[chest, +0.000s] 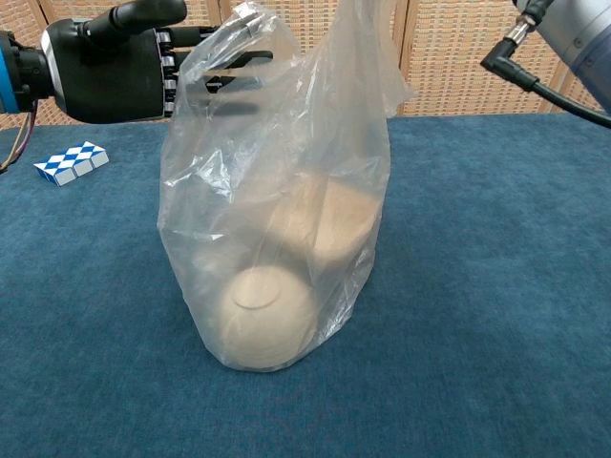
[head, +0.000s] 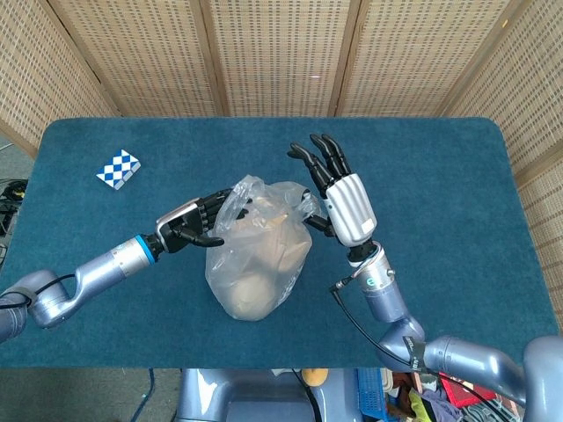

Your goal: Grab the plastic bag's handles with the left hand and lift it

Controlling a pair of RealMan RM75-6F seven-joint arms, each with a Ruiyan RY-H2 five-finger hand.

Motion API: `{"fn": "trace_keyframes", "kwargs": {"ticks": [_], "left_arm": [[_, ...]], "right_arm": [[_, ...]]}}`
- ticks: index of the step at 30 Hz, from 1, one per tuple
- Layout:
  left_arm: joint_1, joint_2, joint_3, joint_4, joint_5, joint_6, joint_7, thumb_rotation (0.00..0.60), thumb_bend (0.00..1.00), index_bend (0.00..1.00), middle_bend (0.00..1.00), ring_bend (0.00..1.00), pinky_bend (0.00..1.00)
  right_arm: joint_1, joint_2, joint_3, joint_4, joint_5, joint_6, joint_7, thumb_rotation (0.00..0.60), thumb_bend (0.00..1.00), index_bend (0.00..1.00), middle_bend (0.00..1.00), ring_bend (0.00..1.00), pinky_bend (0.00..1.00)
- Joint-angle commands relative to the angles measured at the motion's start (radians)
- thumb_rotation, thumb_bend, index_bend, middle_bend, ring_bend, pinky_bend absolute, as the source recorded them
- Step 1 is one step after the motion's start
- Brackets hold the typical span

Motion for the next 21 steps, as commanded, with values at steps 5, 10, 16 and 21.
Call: {"fn": "trace_keyframes", "kwargs": {"ticks": [5, 10, 16, 21], "left_arm": [[-0.031, -0.053, 0.137, 0.202, 0.102, 0.208, -0.227, 0.557, 0.17, 0.21, 0.34, 0.26, 0.19], [-0.033, -0.071, 0.113, 0.166, 0.004, 0.168, -0.184, 0.469, 0.17, 0.13, 0.10, 0.07, 0.11], [-0.087, -0.083, 0.142, 0.173, 0.047, 0.189, -0.249, 0.452, 0.18, 0.00, 0.00, 0.01, 0.07], [-0.117, -0.107, 0.154, 0.204, 0.072, 0.244, -0.305, 0.454, 0.18, 0.05, 0.01, 0.03, 0.08]], "right_arm": [[-0.006, 0.006, -0.001, -0.002, -0.002, 0.006, 0.007, 0.600, 0.84, 0.00, 0.25, 0.03, 0.01], [-0.011, 0.011, -0.003, -0.005, -0.005, 0.011, 0.010, 0.600, 0.84, 0.00, 0.25, 0.03, 0.01], [-0.017, 0.021, -0.004, -0.011, -0.006, 0.012, 0.012, 0.600, 0.84, 0.00, 0.25, 0.03, 0.01], [-0.020, 0.022, -0.006, -0.012, -0.003, 0.012, 0.014, 0.600, 0.84, 0.00, 0.25, 0.03, 0.01]]}}
